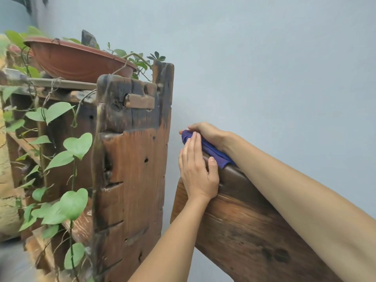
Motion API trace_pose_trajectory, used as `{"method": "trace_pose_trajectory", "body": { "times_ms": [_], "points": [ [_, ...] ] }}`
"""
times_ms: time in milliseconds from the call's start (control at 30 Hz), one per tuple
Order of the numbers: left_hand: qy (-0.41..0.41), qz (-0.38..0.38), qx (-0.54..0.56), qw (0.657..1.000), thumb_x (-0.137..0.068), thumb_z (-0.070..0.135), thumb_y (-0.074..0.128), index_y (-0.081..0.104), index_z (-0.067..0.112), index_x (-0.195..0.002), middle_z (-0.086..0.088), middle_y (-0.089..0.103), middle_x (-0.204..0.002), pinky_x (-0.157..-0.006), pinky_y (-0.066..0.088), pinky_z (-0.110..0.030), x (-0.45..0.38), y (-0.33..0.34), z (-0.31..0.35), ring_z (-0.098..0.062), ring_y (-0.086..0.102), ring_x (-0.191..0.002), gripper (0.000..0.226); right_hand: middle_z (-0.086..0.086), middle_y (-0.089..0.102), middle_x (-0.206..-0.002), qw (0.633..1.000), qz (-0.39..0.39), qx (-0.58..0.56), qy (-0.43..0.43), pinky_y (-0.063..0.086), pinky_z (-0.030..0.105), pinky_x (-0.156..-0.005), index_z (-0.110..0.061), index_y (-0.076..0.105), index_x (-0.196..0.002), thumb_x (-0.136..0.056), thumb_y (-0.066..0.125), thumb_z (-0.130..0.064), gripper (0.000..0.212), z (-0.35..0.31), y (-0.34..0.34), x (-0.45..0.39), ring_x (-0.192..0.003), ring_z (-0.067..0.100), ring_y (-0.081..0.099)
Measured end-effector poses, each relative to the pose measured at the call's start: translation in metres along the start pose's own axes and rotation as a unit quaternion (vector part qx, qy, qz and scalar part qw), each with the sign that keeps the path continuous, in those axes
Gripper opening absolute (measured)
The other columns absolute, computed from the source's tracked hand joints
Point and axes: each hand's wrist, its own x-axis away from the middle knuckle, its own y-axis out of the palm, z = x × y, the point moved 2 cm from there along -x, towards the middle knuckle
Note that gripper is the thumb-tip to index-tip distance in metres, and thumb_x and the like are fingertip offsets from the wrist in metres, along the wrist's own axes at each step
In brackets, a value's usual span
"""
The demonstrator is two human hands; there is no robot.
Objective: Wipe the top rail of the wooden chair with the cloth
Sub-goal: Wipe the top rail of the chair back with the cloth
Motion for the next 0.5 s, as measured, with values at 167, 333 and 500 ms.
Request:
{"method": "trace_pose_trajectory", "body": {
  "times_ms": [167,333,500],
  "points": [
    [-0.025,-0.008,0.008,1.0,-0.091,0.033,0.028,0.033,0.01,-0.154,-0.006,0.035,-0.161,-0.121,0.024,-0.046,0.002,-0.002,0.0,-0.022,0.03,-0.148,0.068,0.009,0.052,-0.154,0.965,0.021,0.25,-0.079,0.036,0.042,-0.116,-0.017,0.047,-0.153,-0.109,0.032,-0.046,0.054,0.018,-0.013,0.082,-0.142,0.03,0.048],
    [-0.045,-0.023,-0.043,0.998,-0.086,0.034,0.032,0.057,0.01,-0.133,-0.012,0.057,-0.137,-0.11,0.032,-0.046,0.001,-0.008,0.006,-0.03,0.041,-0.135,0.059,-0.004,0.042,-0.161,0.878,0.126,0.455,-0.073,0.044,0.048,-0.099,-0.049,0.028,-0.155,-0.096,0.027,-0.076,0.066,0.069,-0.052,0.189,-0.137,0.032,0.052],
    [-0.136,-0.044,-0.098,0.985,-0.091,0.037,0.036,0.055,0.028,-0.132,0.004,0.053,-0.141,-0.1,0.036,-0.052,0.002,-0.016,0.02,-0.03,0.043,-0.129,0.046,-0.014,0.035,-0.165,0.914,0.151,0.373,0.045,0.035,0.042,-0.114,-0.044,0.032,-0.157,-0.091,0.025,-0.084,0.078,0.134,-0.137,0.292,-0.148,0.021,0.041]
  ]
}}
